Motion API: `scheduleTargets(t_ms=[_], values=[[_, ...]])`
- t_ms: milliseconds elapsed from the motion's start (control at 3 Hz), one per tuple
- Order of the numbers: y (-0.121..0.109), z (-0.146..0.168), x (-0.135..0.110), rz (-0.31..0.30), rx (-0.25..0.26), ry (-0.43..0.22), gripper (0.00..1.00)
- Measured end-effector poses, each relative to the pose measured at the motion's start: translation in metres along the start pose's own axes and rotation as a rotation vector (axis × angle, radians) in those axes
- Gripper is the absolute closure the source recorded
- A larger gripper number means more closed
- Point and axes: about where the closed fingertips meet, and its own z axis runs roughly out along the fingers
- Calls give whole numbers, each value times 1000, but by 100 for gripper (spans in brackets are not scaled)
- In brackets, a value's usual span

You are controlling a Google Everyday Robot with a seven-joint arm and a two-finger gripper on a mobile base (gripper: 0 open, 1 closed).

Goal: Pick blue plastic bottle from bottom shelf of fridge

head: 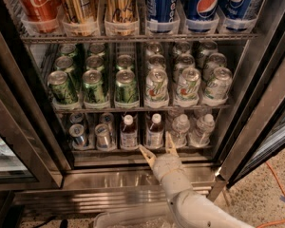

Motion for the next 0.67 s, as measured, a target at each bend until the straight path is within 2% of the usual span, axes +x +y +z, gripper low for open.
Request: scheduleTargets(t_ms=[667], values=[[-7, 10, 14, -3, 34, 9, 30]])
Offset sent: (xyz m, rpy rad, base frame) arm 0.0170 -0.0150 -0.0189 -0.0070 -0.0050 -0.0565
